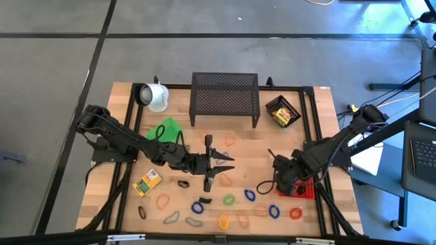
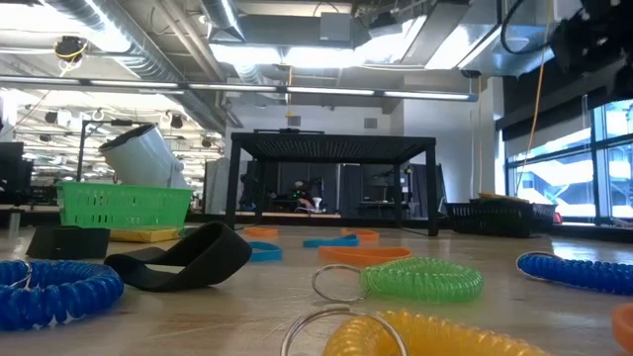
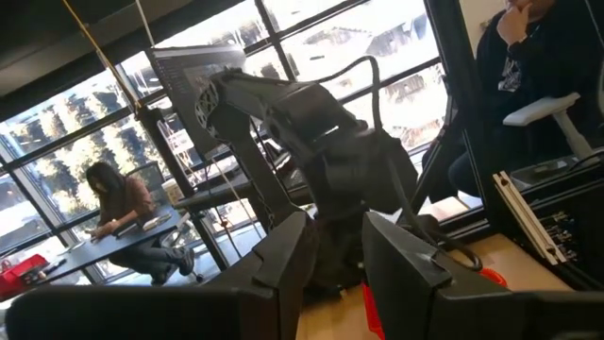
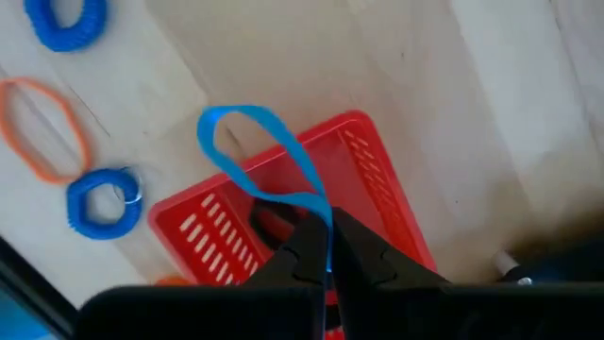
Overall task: Pick & Place Office Desk Supplies
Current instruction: Put the blue rubber band into the red bin
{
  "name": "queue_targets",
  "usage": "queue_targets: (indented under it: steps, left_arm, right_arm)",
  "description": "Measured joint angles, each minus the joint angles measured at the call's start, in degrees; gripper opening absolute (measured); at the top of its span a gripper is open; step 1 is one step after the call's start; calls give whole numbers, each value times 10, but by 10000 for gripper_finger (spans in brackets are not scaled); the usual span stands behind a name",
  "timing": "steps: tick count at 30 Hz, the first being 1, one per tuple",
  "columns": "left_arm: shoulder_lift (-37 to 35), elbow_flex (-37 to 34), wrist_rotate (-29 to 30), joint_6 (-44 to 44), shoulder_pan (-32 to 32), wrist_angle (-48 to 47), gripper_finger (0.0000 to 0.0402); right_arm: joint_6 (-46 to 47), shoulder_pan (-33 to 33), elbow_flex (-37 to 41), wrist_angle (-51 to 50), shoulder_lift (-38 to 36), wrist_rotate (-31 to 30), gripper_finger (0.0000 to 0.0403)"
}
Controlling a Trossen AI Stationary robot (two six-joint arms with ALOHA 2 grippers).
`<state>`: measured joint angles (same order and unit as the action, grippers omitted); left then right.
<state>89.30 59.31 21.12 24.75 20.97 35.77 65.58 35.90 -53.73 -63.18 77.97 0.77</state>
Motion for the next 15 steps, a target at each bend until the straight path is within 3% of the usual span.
queue_targets:
  steps: [7, 15]
  left_arm:
    - [0, 0, 0, 0, 0, 0, 102]
    - [0, 0, 0, 0, 0, 0, 104]
  right_arm:
    - [10, 14, 11, 0, 0, 74, 8]
    - [56, 42, 11, -1, 6, 94, 8]
